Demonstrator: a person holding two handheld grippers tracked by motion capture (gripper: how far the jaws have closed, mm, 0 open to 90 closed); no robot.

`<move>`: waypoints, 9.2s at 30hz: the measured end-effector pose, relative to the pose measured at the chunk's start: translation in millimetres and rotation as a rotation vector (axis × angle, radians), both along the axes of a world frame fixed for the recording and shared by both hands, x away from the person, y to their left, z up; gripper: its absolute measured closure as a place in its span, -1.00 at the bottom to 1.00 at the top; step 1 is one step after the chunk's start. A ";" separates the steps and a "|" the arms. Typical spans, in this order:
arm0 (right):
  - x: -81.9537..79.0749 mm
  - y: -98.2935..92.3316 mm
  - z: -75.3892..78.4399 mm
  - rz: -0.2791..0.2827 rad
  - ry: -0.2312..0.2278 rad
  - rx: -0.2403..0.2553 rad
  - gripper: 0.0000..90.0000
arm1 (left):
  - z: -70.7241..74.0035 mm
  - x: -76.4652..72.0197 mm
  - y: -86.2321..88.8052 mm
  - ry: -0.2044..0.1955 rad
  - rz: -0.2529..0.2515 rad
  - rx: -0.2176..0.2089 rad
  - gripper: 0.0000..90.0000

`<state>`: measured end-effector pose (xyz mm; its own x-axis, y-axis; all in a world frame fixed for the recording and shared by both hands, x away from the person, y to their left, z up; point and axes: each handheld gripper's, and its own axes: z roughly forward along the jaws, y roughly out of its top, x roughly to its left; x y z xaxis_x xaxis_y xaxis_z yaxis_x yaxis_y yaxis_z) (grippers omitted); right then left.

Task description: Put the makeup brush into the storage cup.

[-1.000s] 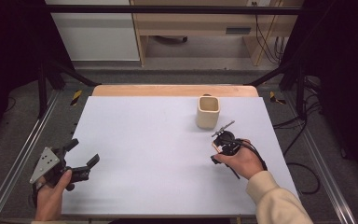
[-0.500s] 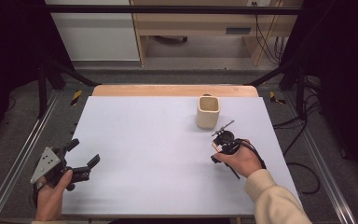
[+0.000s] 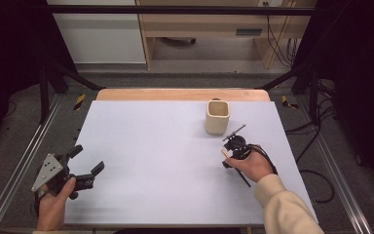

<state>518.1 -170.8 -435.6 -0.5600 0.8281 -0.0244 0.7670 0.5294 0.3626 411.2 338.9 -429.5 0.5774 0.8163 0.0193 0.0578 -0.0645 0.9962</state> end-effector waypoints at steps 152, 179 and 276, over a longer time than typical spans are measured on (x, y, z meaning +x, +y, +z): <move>-13.3 -41.7 50.6 -0.019 -0.448 0.553 0.86 | -5.9 -0.4 -5.1 0.007 0.021 0.022 -0.99; -21.8 -50.0 52.8 -0.067 -0.660 0.646 0.86 | -8.8 1.7 -14.0 0.020 0.005 0.035 -0.99; 22.4 -23.0 93.1 -0.010 -0.946 0.634 0.86 | -3.7 5.4 -17.1 -0.004 -0.010 0.008 -1.00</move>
<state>540.5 -193.7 -342.5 -0.5331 0.8460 -0.0091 0.0460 0.0397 0.9981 416.5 321.9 -433.2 0.5853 0.8104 0.0281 0.0532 -0.0729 0.9959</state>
